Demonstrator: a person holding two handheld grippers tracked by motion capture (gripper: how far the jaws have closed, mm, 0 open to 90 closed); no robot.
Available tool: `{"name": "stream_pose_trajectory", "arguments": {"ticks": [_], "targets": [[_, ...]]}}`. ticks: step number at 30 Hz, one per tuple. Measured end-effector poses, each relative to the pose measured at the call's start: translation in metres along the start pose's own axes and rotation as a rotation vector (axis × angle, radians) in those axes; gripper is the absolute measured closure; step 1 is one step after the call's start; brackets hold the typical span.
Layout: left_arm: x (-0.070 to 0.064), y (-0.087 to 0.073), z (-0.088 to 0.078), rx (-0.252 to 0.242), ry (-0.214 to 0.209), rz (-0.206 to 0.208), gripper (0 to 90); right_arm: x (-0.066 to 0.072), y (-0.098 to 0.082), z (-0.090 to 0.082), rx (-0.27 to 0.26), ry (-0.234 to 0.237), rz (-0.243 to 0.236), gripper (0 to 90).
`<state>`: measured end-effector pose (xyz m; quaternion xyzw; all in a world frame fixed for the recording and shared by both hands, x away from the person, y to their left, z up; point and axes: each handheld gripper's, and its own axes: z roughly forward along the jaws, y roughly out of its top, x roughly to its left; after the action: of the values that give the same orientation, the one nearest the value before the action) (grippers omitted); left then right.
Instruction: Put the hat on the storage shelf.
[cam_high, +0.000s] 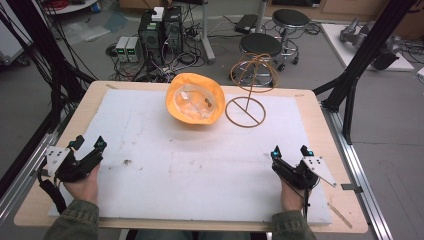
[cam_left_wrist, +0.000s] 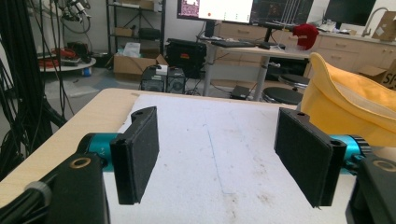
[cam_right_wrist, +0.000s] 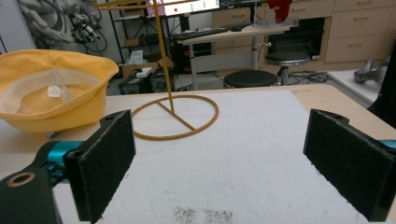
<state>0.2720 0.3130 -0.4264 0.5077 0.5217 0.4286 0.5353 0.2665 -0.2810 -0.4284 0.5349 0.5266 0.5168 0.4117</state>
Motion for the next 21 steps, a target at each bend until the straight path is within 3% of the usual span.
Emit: {"name": "stream_pose_trajectory", "arguments": {"ticks": [21], "targets": [[0.0019, -0.0004, 0.0016, 0.002, -0.002, -0.003, 30.8, 0.0003, 0.0001, -0.0007, -0.003, -0.004, -0.004, 8.0]]}}
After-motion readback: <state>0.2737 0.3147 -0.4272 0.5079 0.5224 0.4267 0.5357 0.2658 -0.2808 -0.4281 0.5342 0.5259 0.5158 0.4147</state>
